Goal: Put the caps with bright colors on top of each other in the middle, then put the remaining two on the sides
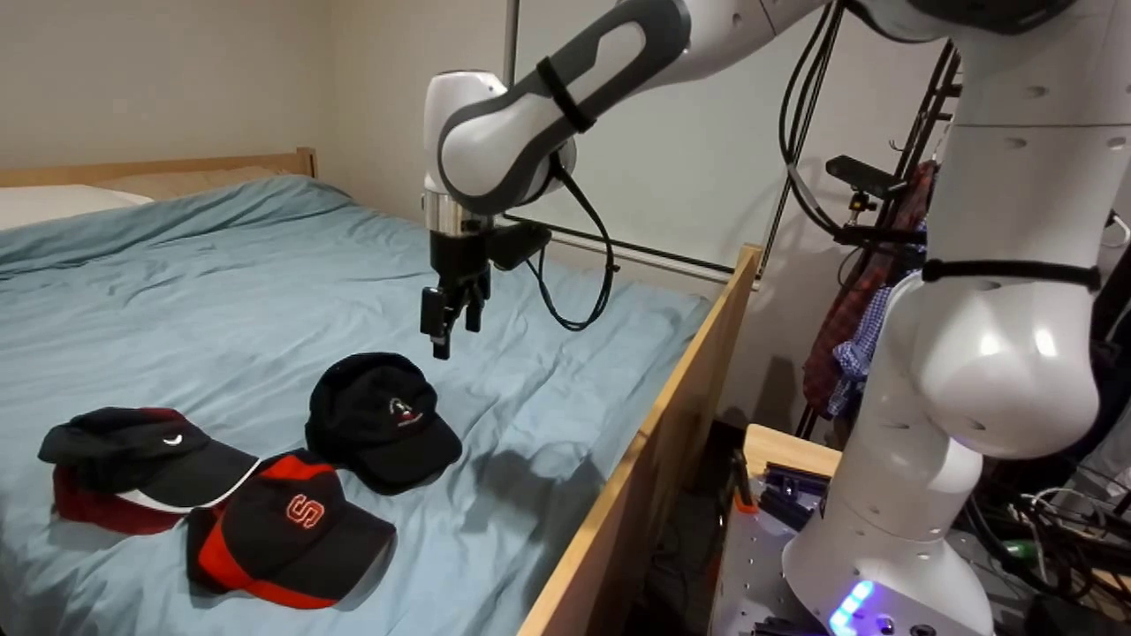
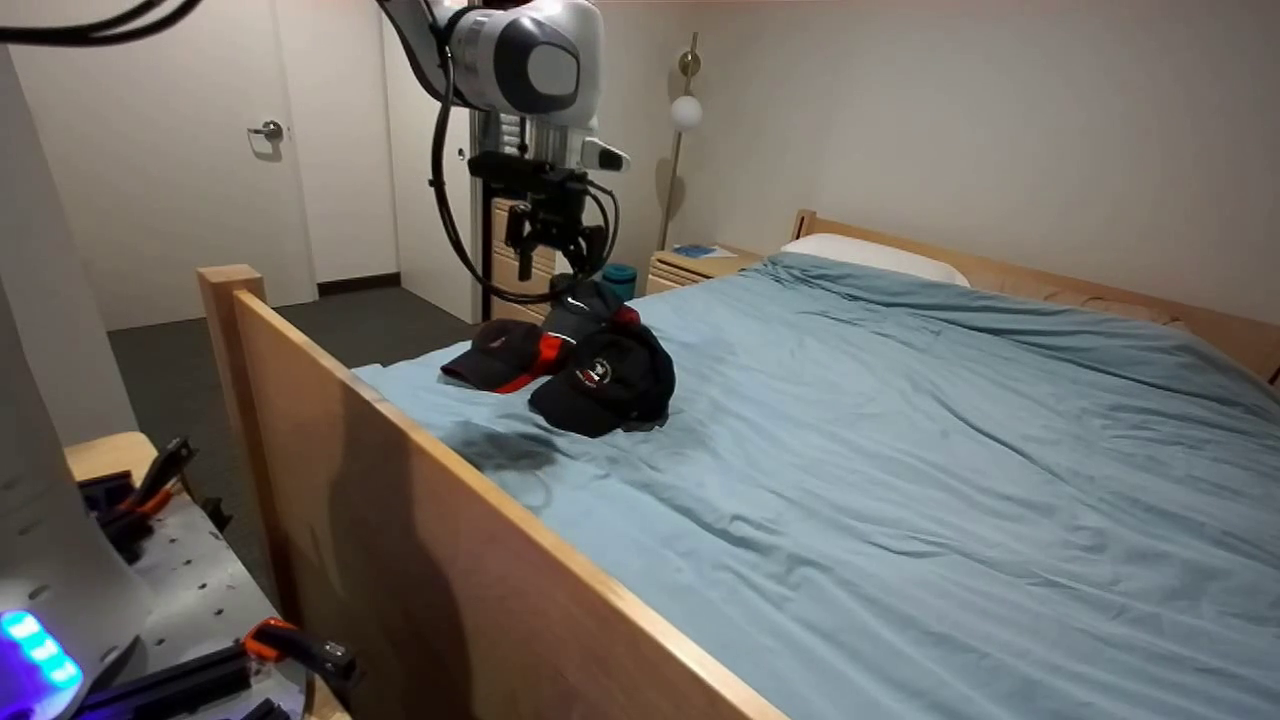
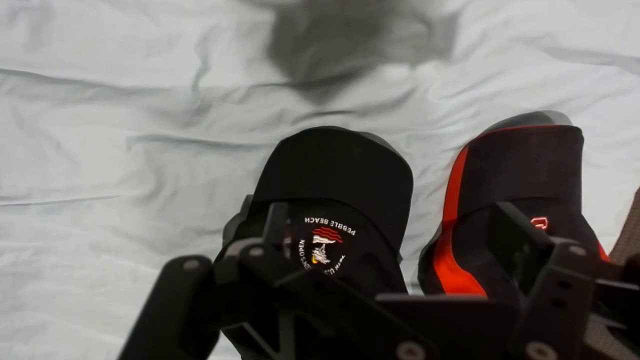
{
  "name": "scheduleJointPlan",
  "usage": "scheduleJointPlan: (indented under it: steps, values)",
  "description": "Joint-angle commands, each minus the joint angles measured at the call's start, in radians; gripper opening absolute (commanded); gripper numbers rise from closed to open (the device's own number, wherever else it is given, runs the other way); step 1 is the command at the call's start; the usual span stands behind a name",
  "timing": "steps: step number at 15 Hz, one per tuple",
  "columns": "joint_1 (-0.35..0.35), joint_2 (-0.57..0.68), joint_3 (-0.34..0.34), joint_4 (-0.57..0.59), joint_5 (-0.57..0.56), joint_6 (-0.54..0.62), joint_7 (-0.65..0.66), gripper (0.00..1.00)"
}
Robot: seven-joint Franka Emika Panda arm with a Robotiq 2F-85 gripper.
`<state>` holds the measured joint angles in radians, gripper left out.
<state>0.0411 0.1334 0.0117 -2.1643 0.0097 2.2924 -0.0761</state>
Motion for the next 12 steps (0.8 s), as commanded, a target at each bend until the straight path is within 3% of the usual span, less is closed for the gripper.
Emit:
scheduleJointPlan:
  steps: [1, 4, 9, 12]
  values:
    - [-0.003, 0.135, 0.021, 0.111, 0.052, 0.033, 0.007, 1.0]
    - [0.004, 0.234, 0.021, 0.199, 0.03, 0.062, 0.052, 1.0]
    - [0.024, 0.398, -0.02, 0.32, -0.007, 0.238, 0.186, 1.0]
    - [0.037, 0.489, -0.044, 0.396, -0.003, 0.281, 0.236, 1.0]
